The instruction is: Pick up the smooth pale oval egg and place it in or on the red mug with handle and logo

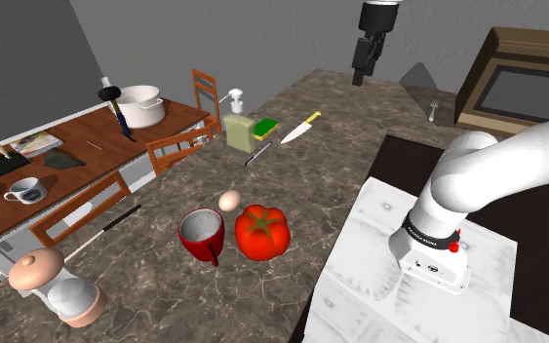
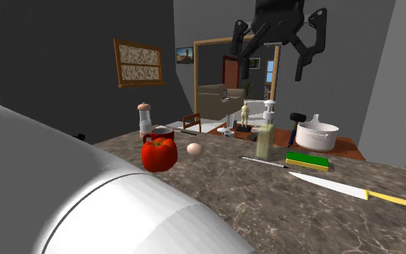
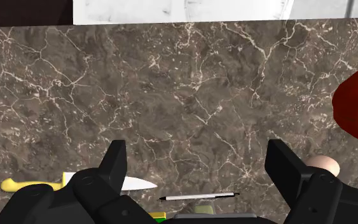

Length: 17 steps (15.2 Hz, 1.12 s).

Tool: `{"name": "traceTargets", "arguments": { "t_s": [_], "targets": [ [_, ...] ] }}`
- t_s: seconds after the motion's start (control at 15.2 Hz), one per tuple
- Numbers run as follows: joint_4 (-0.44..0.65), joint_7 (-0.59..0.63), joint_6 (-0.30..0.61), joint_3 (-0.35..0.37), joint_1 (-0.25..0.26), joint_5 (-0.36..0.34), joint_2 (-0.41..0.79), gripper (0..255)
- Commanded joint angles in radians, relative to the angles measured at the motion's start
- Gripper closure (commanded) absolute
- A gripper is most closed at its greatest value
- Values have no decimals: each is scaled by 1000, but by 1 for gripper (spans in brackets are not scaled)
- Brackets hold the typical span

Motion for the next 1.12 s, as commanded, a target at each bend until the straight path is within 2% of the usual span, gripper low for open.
{"name": "traceTargets", "arguments": {
  "t_s": [0.0, 0.53, 1.06],
  "targets": [
    [0, 0, 0, 0, 0, 0, 0, 0],
    [-107, 320, 142, 223, -2, 110, 26, 0],
    [-101, 643, 305, 454, -24, 178, 190, 0]
  ]
}}
